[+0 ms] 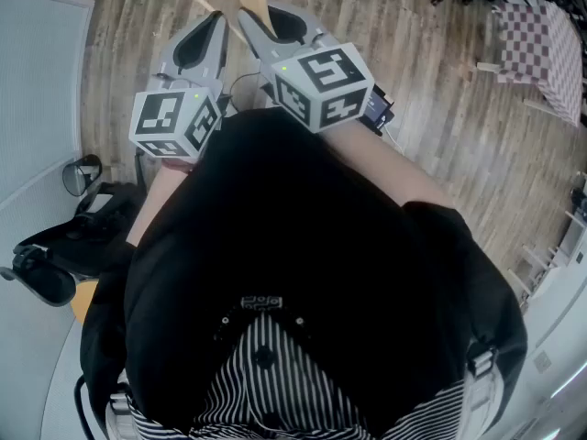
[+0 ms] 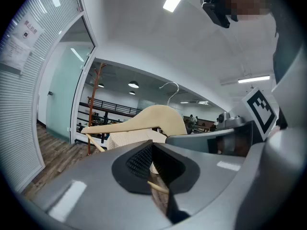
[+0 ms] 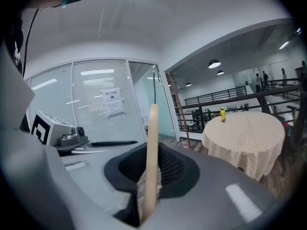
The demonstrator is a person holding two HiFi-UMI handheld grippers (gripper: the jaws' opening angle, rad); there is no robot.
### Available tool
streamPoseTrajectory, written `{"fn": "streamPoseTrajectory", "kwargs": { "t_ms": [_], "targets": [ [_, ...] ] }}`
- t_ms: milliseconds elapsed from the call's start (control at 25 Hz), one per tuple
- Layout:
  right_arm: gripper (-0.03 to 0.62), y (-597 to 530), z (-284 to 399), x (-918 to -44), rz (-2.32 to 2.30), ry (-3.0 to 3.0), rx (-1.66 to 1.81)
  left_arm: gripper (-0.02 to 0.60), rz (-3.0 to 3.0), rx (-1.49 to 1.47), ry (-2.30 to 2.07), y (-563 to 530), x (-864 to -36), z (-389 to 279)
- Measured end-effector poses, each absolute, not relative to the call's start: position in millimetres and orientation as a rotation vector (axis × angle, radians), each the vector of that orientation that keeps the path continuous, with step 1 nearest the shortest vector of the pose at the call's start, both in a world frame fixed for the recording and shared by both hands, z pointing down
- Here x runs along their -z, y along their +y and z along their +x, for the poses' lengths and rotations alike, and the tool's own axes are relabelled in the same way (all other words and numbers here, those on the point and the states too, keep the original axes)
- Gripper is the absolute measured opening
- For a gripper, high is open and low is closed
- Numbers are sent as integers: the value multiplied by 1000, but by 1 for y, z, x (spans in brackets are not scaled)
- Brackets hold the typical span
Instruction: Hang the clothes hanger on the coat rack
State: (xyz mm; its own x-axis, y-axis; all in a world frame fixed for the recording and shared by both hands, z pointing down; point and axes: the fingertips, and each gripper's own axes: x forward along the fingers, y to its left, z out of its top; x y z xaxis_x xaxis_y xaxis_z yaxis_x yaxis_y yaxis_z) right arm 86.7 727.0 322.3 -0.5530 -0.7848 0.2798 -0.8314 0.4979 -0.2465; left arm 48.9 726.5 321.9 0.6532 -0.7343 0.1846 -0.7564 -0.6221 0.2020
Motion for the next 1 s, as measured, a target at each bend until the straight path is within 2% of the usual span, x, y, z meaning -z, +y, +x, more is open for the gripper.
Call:
{"fn": "streamPoseTrajectory", "kwargs": {
  "t_ms": [200, 1000],
  "targets": [
    [60, 737, 92, -323, 1401, -2617, -539, -11, 2612, -30, -1181, 734, -317, 59],
    [60, 749, 138, -334, 1299, -2677, -675, -11, 2564, -112, -1236, 747, -332, 104]
  ]
}}
